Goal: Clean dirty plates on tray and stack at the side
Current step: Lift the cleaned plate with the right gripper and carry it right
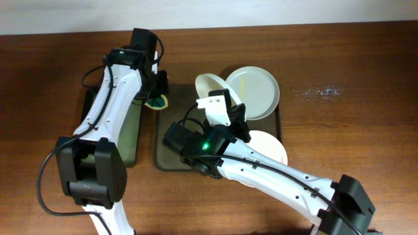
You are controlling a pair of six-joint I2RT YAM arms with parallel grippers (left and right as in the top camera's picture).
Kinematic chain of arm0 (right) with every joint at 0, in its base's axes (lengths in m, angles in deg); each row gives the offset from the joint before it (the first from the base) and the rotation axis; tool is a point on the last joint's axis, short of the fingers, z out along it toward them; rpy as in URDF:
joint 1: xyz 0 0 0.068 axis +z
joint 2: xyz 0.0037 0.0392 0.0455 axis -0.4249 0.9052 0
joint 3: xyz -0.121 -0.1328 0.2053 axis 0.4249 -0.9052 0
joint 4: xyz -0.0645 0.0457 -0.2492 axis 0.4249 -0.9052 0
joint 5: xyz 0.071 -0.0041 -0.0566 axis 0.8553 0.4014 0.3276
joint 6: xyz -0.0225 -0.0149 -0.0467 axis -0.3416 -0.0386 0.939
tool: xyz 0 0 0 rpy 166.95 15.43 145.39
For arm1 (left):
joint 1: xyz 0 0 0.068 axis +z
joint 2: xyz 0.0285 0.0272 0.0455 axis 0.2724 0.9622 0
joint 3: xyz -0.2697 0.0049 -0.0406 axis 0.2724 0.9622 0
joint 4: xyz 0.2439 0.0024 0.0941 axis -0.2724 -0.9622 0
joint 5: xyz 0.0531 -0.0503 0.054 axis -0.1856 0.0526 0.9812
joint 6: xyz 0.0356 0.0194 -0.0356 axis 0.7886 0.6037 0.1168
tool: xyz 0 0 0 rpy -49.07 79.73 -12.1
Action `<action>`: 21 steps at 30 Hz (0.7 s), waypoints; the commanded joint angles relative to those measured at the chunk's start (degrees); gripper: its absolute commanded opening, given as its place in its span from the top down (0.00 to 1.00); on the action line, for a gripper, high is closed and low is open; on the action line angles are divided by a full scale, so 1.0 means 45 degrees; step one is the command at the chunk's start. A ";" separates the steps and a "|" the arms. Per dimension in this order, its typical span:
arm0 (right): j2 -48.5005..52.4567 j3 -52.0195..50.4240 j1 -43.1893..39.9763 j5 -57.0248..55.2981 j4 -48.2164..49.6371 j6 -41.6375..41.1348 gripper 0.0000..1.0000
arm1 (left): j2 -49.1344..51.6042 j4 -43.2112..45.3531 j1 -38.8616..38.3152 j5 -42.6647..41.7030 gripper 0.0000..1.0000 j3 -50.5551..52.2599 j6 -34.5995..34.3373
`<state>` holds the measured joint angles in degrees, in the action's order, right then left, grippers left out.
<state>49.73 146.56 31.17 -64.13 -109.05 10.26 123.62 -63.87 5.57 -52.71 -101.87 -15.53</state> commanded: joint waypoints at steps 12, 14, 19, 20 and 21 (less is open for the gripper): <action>-0.0602 0.0194 0.0068 -0.1098 -0.0359 -0.0359 0.96 | -0.0029 0.0029 -0.0141 -0.0165 1.00 -0.0204 -0.0121; -0.0602 0.0199 0.0068 -0.0889 -0.0534 -0.0359 0.96 | -0.0029 0.0029 -0.0141 -0.0165 1.00 -0.0204 -0.0121; -0.0602 0.0194 -0.0039 0.1690 -0.0559 -0.0369 0.96 | -0.0029 0.0034 -0.0141 -0.0165 1.00 -0.0204 -0.0121; -0.0602 0.0194 -0.0180 0.2681 -0.0427 -0.0369 0.96 | -0.0029 0.0029 -0.0141 -0.0170 1.00 -0.0204 -0.0121; -0.0602 0.0189 -0.0476 0.3954 -0.0204 -0.0350 0.96 | -0.0029 0.0029 -0.0141 -0.0170 1.00 -0.0204 -0.0121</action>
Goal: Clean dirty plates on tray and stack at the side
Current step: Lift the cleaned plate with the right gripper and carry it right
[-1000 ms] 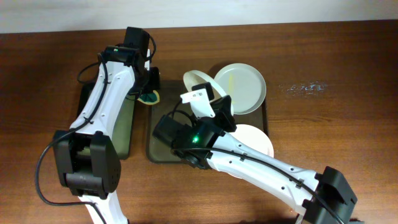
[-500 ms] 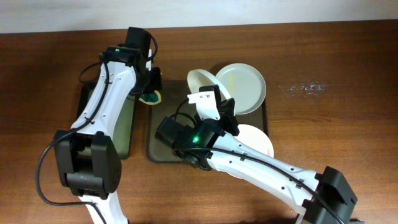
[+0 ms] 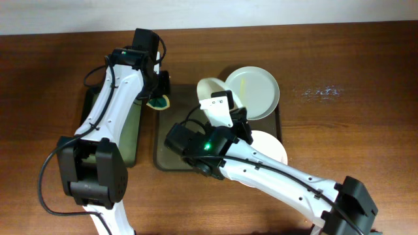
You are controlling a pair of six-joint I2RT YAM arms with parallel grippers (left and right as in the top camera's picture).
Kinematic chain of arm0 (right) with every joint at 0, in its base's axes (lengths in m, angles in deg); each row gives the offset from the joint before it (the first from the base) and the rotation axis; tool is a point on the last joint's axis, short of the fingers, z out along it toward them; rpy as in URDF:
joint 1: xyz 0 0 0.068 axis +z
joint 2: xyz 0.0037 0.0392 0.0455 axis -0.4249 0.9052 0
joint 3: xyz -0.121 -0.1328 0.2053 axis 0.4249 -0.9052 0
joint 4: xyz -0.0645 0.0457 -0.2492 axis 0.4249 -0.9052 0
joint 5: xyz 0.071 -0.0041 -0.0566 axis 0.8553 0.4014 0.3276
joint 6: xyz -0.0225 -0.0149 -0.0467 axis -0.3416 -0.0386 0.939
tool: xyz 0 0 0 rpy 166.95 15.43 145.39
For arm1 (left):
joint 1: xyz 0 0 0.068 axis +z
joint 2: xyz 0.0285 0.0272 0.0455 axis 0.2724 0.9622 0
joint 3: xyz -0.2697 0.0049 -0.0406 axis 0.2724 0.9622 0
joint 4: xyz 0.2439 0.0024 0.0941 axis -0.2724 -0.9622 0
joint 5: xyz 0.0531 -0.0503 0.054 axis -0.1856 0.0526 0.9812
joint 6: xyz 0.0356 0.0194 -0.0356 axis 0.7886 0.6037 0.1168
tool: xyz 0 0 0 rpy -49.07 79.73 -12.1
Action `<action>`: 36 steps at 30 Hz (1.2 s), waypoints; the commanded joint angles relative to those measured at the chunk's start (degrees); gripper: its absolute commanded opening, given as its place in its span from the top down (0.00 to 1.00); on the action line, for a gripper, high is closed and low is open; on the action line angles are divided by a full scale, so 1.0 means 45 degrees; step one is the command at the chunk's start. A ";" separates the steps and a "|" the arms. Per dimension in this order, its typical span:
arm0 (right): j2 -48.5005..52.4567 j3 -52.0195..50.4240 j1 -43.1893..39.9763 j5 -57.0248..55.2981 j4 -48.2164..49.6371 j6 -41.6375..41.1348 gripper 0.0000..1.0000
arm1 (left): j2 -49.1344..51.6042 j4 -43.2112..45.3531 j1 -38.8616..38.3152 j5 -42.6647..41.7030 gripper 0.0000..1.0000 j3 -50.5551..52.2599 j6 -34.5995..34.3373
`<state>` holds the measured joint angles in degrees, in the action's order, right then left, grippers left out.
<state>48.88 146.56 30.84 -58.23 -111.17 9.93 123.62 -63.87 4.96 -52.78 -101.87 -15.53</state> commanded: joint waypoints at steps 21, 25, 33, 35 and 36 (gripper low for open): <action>-0.1525 0.0083 -1.3692 1.5353 0.1117 0.6785 0.96 | -0.0029 0.0141 -0.0651 -0.0136 1.00 -0.0204 -0.0121; -0.1472 -0.0335 -1.6135 1.5363 0.1185 0.7344 0.96 | -0.0029 0.0170 -0.0651 -0.0136 1.00 -0.0204 -0.0117; -0.1452 -0.3283 -1.8287 1.5601 0.3827 0.7325 0.96 | -0.0029 0.0228 -0.0651 -0.0136 1.00 -0.0204 -0.0121; -0.1452 -0.4294 -1.8379 1.5620 0.4964 0.6999 0.96 | -0.0029 0.0277 -0.0651 -0.0136 1.00 -0.0204 -0.0121; -0.1452 -0.4736 -1.8374 1.5625 0.5479 0.6999 0.96 | -0.0029 0.0277 -0.0651 -0.0136 1.00 -0.0204 -0.0117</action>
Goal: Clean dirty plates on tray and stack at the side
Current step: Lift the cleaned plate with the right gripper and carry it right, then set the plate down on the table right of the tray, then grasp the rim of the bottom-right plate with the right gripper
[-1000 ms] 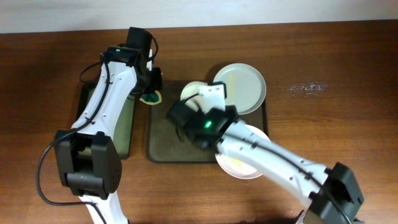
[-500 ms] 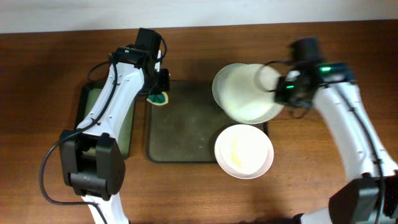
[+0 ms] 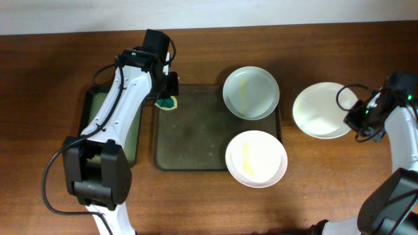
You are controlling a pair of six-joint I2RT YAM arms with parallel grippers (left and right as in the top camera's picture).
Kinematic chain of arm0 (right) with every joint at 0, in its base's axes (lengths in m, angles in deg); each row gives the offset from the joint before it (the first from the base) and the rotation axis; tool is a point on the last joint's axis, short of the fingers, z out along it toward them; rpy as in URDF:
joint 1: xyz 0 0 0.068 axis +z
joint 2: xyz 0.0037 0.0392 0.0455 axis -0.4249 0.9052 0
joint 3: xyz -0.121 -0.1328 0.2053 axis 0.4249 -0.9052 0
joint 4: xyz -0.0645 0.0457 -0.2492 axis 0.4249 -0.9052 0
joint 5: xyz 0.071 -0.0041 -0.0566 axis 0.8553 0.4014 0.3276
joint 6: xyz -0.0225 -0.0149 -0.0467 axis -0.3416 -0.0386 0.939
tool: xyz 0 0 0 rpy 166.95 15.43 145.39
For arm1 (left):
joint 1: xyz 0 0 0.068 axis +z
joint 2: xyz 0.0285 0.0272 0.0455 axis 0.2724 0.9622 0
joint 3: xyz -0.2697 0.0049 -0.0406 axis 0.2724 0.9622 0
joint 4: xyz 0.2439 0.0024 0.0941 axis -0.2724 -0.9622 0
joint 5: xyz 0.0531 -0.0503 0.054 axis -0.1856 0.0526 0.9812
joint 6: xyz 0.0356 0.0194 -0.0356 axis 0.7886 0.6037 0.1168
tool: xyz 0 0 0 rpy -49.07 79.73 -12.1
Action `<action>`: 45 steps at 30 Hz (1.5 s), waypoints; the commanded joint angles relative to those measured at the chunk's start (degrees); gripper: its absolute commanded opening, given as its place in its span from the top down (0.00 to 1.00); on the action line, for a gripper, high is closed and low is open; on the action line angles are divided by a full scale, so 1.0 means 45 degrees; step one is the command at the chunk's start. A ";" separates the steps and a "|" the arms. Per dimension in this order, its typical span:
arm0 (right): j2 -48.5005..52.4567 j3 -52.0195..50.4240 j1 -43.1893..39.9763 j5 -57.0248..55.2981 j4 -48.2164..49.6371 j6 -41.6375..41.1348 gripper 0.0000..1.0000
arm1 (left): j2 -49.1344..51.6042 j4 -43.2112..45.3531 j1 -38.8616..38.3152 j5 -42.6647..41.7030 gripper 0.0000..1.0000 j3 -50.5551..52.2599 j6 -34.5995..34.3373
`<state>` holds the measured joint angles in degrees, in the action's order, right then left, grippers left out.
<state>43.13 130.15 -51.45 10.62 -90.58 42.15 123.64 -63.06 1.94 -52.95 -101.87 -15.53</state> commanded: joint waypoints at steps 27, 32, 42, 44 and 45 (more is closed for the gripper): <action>-0.0272 0.1909 0.2812 0.3235 -0.6081 0.2244 0.44 | -0.0034 0.0330 0.0019 -0.0097 1.00 -0.0199 -0.0117; -0.0262 -0.0325 0.4459 0.3181 -0.5134 0.2191 0.42 | -0.0034 0.0330 0.0019 -0.0097 1.00 -0.0199 -0.0117; -0.0262 -0.3662 0.5974 0.2521 -0.0806 0.1846 0.50 | -0.0034 0.0330 0.0019 -0.0097 1.00 -0.0199 -0.0117; -0.0262 -0.3813 0.6144 0.2516 -0.0311 0.1846 0.59 | -0.0034 0.0330 0.0019 -0.0097 1.00 -0.0199 -0.0117; -0.0262 -0.3876 0.6198 0.2516 -0.0112 0.1846 0.62 | -0.0034 0.0330 0.0019 -0.0097 1.00 -0.0199 -0.0117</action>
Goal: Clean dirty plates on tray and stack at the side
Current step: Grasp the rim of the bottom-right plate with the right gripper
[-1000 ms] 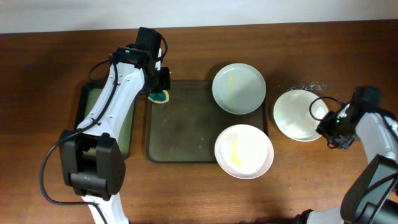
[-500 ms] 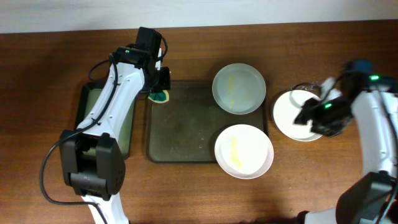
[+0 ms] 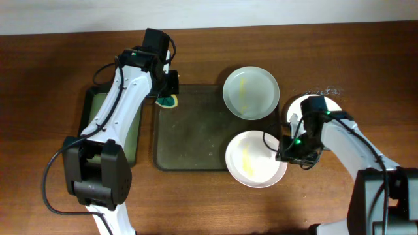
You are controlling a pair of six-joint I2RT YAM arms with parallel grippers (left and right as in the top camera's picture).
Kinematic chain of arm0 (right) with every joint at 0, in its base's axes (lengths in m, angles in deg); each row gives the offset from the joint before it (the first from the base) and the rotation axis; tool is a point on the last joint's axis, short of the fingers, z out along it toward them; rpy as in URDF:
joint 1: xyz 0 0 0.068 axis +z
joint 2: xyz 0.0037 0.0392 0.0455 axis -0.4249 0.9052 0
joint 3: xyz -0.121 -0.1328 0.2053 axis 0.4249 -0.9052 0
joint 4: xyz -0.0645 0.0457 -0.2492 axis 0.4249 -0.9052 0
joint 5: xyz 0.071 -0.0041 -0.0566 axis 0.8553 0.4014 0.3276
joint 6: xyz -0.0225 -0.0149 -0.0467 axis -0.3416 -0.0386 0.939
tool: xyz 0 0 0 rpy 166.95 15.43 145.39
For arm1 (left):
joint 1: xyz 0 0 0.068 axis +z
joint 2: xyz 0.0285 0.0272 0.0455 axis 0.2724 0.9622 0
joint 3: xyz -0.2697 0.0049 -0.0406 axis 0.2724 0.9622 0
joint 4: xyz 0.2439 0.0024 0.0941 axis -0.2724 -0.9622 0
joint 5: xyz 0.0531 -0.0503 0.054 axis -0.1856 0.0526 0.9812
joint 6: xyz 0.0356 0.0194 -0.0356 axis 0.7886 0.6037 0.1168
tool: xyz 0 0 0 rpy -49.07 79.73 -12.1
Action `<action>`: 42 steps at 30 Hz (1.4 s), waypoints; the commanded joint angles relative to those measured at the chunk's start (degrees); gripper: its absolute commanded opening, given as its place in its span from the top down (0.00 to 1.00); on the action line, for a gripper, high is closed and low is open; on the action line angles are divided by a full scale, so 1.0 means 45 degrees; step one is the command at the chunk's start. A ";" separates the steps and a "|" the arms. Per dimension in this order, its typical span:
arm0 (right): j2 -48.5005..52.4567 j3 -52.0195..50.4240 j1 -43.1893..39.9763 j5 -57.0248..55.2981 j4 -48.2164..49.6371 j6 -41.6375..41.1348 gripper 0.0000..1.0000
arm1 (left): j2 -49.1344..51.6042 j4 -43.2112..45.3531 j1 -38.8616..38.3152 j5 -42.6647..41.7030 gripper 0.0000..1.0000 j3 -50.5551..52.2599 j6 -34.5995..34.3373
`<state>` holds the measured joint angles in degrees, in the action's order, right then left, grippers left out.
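Note:
Two dirty white plates with yellow smears lie on the dark tray (image 3: pixel 196 130): one at the back right (image 3: pixel 251 91), one at the front right (image 3: pixel 251 160). A clean white plate (image 3: pixel 330 104) rests on the table right of the tray, partly under my right arm. My right gripper (image 3: pixel 286 149) sits at the front plate's right rim; its jaws are hidden from above. At the tray's back left corner, my left gripper (image 3: pixel 168 96) is shut on a green and yellow sponge (image 3: pixel 169 102).
A smaller dark tray with a pale green inside (image 3: pixel 98 111) lies left of the main tray, mostly under my left arm. Brown wooden table all round; a faint scuffed patch (image 3: pixel 323 92) marks the wood behind the clean plate.
My right gripper has left the far edge of the clean plate on the table and now sits at the right rim of the front plate on the tray. The left arm and sponge have not moved.
At first my right arm reached across the tray, holding a white plate tilted up near the sponge in my left gripper. Later that plate lay on the table right of the tray with my right gripper at its edge. Now the gripper is at the front dirty plate.

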<state>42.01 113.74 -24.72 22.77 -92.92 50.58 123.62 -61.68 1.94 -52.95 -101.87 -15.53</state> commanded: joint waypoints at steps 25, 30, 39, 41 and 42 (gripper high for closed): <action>-0.0461 0.0967 0.6207 -0.3143 0.4342 -0.7849 0.96 | -0.0029 0.0024 0.0019 -0.0102 1.00 -0.0199 -0.0117; 0.0758 0.0967 0.7067 -0.3483 0.5829 -0.9049 0.96 | -0.0029 0.0029 0.0019 -0.0097 1.00 -0.0199 -0.0117; 0.1719 0.0967 0.7082 -0.3133 0.6110 -0.9379 0.96 | -0.0029 0.0024 0.0019 -0.0102 1.00 -0.0204 -0.0117; 0.1724 0.0967 0.7082 -0.3133 0.6096 -0.9374 0.96 | -0.0029 0.0024 0.0019 -0.0102 1.00 -0.0199 -0.0117; 0.1724 0.0967 0.7082 -0.3133 0.6091 -0.9369 0.96 | -0.0029 0.0019 0.0019 -0.0102 1.00 -0.0199 -0.0117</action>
<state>49.27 117.56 6.95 8.94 -65.67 9.23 123.62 -61.71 1.94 -52.95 -101.87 -15.53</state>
